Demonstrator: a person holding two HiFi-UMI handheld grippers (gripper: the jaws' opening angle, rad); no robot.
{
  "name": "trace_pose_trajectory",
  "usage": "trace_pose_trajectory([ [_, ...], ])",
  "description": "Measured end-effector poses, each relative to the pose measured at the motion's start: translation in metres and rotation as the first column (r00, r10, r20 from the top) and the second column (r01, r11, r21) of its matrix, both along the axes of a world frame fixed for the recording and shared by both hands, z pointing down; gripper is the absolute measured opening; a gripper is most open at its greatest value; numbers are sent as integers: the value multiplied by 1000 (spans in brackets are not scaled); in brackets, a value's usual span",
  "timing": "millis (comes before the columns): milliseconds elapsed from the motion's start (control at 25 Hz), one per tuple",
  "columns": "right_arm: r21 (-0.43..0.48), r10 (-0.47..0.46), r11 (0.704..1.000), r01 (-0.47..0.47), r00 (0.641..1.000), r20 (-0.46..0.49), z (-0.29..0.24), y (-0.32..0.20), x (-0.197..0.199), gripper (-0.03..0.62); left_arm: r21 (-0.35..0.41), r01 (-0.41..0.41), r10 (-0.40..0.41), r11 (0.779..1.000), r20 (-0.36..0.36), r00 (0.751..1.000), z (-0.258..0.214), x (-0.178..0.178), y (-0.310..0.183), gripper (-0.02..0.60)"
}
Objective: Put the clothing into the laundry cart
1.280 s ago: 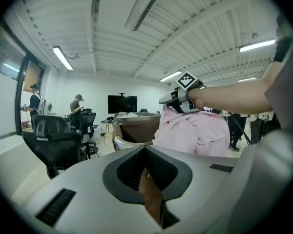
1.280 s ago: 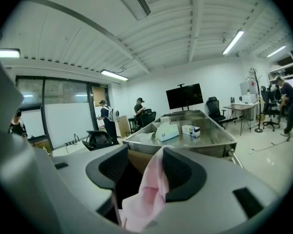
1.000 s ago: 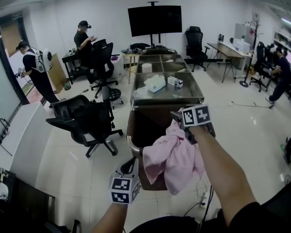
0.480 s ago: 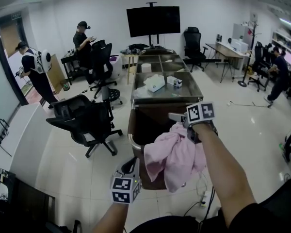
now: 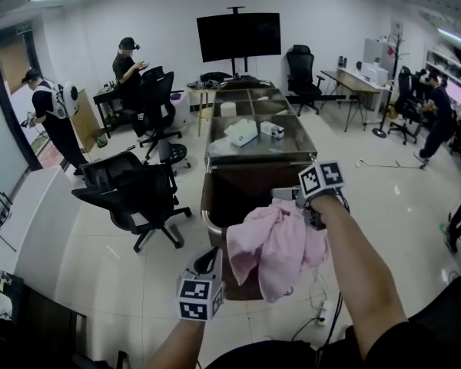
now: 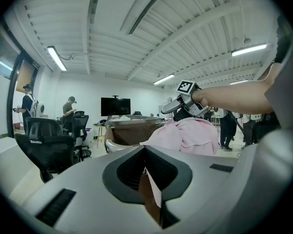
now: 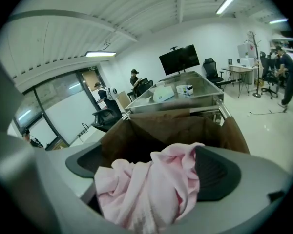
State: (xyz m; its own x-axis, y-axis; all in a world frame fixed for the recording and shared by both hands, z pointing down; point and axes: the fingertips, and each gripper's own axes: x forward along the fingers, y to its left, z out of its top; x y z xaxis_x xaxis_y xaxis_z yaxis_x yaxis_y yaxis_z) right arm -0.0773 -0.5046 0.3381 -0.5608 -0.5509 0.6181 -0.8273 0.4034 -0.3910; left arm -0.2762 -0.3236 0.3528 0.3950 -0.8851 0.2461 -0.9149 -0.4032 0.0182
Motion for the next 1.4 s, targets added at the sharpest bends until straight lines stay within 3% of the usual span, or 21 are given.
trace_pose_trajectory([
  [320,150,-11,988,23,997,-80,-33,50,-2,561,1,-78,78,997,-19,997,-1,24,11,-2],
  [560,276,49,961,-32,997,-55,-53,99,2,485,4,-139,139,990,-26,990,-6,31,29,-2],
  [760,401,122,908,-119,992,17,-65,148,11,352,5,-184,184,983,-20,983,-1,31,50,-2],
  [920,442,138,883,-156,988,74,-59,197,8,167,-9,-225,224,974,-19,974,8,31,70,-2],
  [1080,475,191,860,-188,981,43,-45,239,7,48,-22,-260,260,965,-29,965,14,33,84,-2],
  [1400,450,255,858,-247,966,45,-12,291,18,11,-30,-325,324,945,-33,946,16,53,103,-2],
])
